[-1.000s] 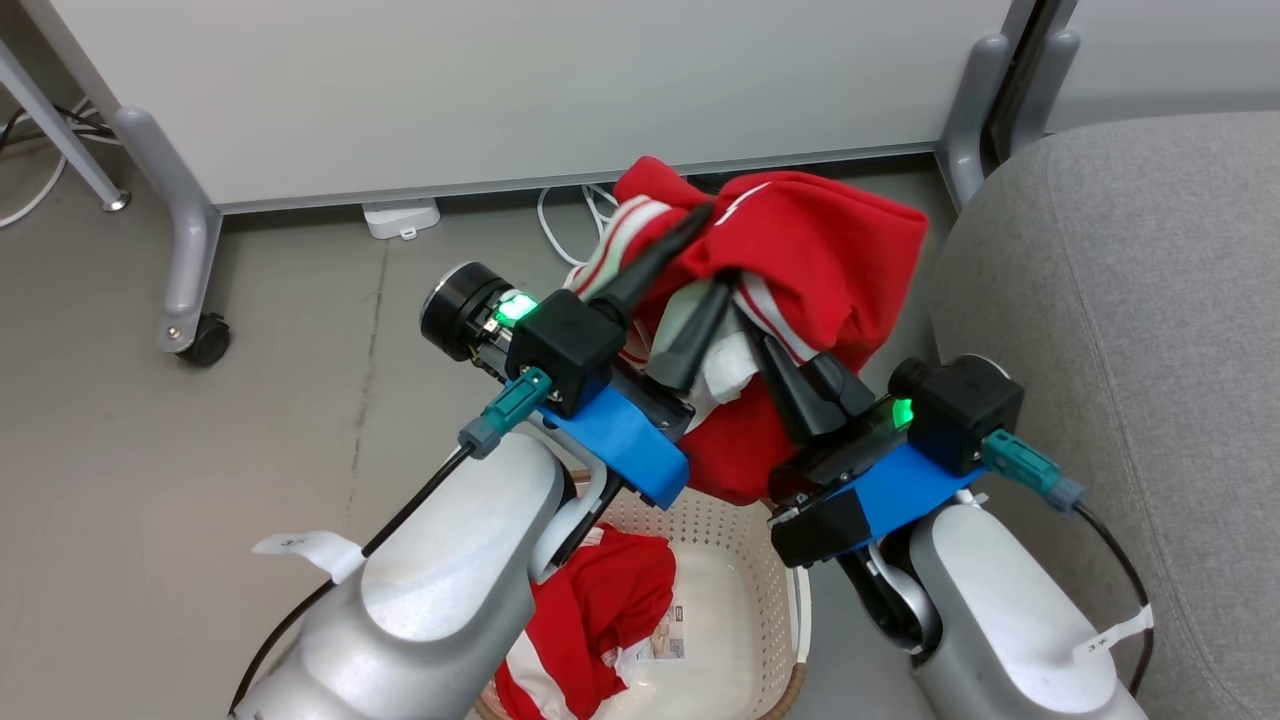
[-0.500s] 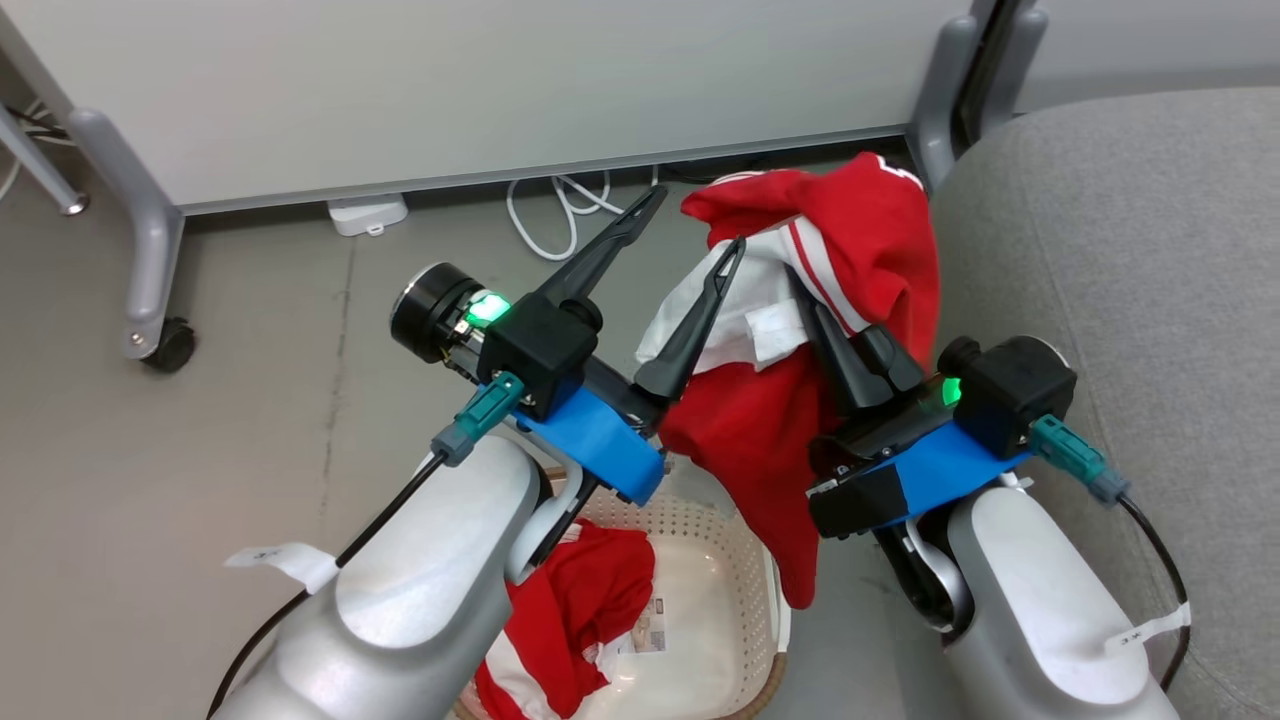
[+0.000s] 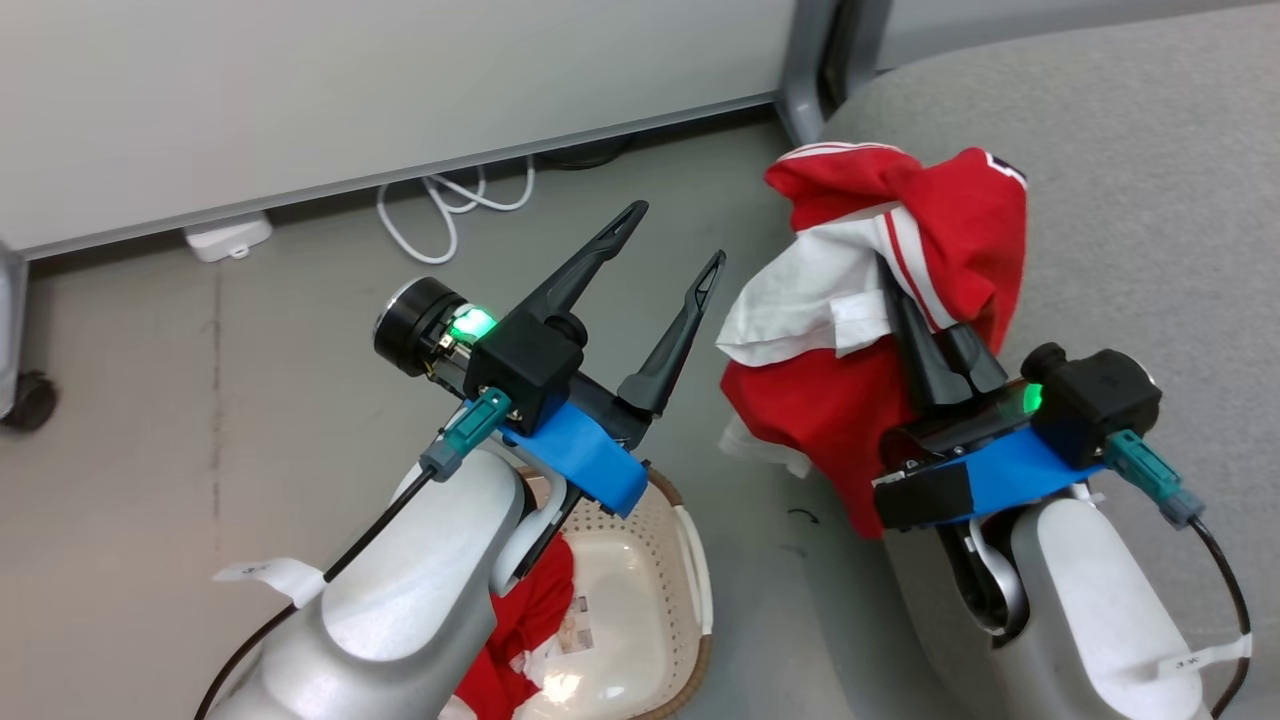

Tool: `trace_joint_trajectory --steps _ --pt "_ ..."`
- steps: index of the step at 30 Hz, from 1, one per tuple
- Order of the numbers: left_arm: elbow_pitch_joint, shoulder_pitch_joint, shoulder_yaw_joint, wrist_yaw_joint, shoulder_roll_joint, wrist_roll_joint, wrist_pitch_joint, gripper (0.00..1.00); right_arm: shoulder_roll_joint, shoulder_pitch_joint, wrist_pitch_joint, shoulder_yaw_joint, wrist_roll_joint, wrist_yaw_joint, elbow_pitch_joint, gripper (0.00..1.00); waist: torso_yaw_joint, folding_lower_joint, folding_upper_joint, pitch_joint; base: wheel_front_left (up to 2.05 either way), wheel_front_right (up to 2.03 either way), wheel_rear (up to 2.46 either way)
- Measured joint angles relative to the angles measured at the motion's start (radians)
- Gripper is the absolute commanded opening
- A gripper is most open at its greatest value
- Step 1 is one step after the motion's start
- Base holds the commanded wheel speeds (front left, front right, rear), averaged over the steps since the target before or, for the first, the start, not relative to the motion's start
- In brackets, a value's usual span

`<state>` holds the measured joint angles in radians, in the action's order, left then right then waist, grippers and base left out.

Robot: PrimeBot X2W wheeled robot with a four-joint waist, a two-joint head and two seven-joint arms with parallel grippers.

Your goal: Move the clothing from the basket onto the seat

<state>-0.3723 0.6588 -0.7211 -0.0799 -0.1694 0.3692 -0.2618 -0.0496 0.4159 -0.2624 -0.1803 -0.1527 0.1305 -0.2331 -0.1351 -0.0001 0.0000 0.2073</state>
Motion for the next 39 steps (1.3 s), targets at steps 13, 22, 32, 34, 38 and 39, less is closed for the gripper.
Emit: trace_joint_trajectory --steps 13,22,32,34,38,39 --pt "-0.007 -0.001 -0.031 -0.002 -0.004 -0.004 0.000 1.00 0.000 -0.058 0.000 0.082 0.010 0.000 0.048 0.00 -0.143 0.0000 0.0000 0.020 0.00 0.00 0.00" --pt "-0.021 -0.003 -0.063 -0.009 0.014 -0.004 0.001 1.00 0.000 -0.102 0.000 0.111 0.012 0.000 0.076 0.00 -0.200 0.0000 0.0000 0.032 0.00 0.00 0.00" --pt "-0.015 -0.003 -0.061 -0.008 0.008 -0.004 0.000 1.00 0.000 -0.041 0.000 0.155 0.037 0.000 0.137 0.00 -0.206 0.0000 0.0000 0.046 0.00 0.00 0.00" --pt "-0.009 -0.002 -0.060 -0.007 0.004 -0.004 0.000 1.00 0.000 0.001 0.000 0.174 0.054 0.000 0.150 0.00 -0.205 0.0000 0.0000 0.059 0.00 0.00 0.00" --pt "0.004 0.006 -0.052 -0.007 0.004 0.000 0.000 1.00 -0.002 0.092 0.000 0.232 0.091 0.000 0.178 0.00 -0.197 0.0000 0.0000 0.097 0.00 0.00 0.00" --pt "0.007 0.013 -0.051 -0.007 0.001 -0.002 0.000 1.00 -0.006 0.118 0.000 0.249 0.095 0.000 0.186 0.00 -0.194 0.0000 0.0000 0.110 0.00 0.00 0.00"
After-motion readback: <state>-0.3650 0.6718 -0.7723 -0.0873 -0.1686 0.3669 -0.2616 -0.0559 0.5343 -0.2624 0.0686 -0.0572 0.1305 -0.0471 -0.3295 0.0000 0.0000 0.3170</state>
